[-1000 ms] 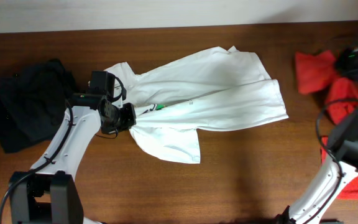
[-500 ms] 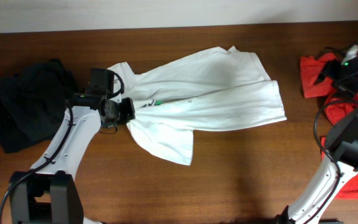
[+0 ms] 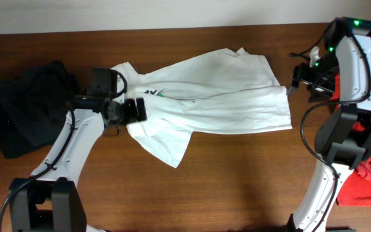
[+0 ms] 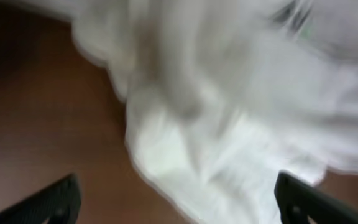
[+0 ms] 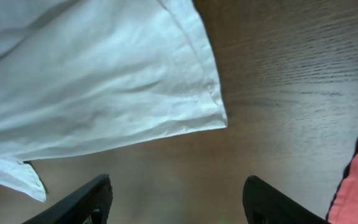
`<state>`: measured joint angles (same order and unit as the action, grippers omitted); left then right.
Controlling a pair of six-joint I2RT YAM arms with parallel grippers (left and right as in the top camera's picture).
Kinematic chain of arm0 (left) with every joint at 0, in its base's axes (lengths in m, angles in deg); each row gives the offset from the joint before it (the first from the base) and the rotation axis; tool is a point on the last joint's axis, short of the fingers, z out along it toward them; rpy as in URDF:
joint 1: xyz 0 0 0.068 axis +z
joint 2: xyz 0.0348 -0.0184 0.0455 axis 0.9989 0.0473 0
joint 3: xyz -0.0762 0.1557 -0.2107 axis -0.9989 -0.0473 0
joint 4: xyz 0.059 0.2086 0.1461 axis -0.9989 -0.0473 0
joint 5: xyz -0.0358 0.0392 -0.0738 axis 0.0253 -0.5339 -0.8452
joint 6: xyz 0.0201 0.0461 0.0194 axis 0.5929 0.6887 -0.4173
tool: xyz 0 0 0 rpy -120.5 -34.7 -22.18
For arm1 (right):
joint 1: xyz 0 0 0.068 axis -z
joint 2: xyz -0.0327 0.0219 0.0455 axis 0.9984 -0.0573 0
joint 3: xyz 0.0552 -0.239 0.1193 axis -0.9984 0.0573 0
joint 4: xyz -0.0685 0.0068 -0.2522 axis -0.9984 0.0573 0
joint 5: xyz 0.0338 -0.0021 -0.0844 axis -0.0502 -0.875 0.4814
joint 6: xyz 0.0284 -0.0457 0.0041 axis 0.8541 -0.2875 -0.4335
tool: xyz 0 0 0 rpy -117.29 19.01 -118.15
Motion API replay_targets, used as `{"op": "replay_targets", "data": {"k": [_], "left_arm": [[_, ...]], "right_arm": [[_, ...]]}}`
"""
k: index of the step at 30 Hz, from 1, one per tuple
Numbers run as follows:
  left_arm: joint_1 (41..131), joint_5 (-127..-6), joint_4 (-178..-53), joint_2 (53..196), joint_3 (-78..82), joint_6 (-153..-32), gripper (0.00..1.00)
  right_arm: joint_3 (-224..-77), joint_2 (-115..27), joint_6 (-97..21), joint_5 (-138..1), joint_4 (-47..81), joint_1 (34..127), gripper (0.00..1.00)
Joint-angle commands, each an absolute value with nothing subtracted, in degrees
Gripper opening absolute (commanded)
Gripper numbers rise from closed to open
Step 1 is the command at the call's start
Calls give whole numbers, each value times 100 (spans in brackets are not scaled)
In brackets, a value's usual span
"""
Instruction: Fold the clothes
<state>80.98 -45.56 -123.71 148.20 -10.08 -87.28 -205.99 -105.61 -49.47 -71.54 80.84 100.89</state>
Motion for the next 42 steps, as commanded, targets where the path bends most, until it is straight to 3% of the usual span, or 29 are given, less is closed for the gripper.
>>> {"op": "replay_targets", "data": {"k": [1,5,9,10,14,17,20,23,25,29,33,34,42], "left_arm": [[8094,-4569,-12712,14873,-1196,-8942,99],[8092,-4794,-11991,14884,-1823,-8942,99],[8090,-5162,-11102,14895,-2479,-9077,91],[8090,-5293,-10859,14897,-2641,-9163,84],[8092,-5498,-10177,14899,-3019,-9160,79],[8065,-5507,-10035,14912,-3139,-9311,77],[7895,-5562,-9985,14956,-3185,-9359,64],[7641,-5542,-9934,15034,-3185,-9399,61],[7521,-5540,-9858,15104,-3185,-9399,50],[7464,-5520,-9823,15288,-3185,-9399,46],[7471,-5505,-9803,15321,-3181,-9396,5],[7478,-5417,-9801,15321,-3163,-9396,1],[8057,-5284,-11281,14484,-2569,-9368,0]], "right_arm": [[-20621,-10485,-5004,-7008,8169,10091,71],[-20614,-10485,-5007,-7008,8169,10091,71],[-20603,-10485,-5004,-7008,8169,10091,71],[-20603,-10485,-5004,-7008,8169,10091,71],[-20603,-10485,-5007,-7010,8169,10091,71],[-20603,-10485,-5007,-7010,8167,10091,71],[-20603,-10485,-5007,-7008,8167,10091,71],[-20603,-10485,-5007,-7008,8167,10091,71],[-20603,-10485,-5007,-7005,8167,10091,71],[-20603,-10485,-5007,-7005,8167,10093,71],[-20603,-10485,-5009,-7003,8165,10093,72],[-20603,-10485,-5009,-7003,8165,10093,72],[-20262,-10485,-5011,-7158,8169,10087,74]]}}
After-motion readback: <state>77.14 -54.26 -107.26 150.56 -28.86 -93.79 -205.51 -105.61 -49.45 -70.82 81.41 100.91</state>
